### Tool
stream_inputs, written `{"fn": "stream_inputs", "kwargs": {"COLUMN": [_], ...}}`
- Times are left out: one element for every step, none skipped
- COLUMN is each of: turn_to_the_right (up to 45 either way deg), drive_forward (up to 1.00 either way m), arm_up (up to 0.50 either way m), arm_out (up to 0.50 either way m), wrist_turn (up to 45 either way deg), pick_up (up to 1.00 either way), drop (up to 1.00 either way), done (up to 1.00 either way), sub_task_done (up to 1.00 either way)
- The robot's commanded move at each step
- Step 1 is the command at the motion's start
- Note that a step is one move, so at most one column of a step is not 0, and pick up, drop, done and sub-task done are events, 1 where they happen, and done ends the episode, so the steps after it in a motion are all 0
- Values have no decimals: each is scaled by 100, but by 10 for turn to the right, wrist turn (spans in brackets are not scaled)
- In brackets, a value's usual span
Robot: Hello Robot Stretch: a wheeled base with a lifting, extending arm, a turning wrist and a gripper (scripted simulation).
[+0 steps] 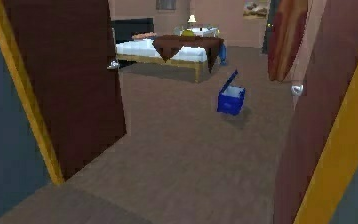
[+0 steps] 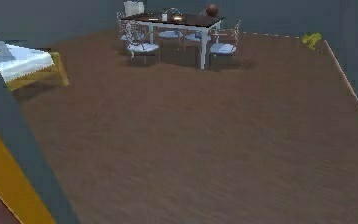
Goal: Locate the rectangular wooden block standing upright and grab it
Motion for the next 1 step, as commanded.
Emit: {"fn": "stream_inputs", "kwargs": {"turn_to_the_right": [0], "drive_forward": [100], "arm_up": [0], "arm_out": [0], "wrist_turn": [0], "pick_up": [0], "drop": [0], "done": [0], "sub_task_done": [0]}}
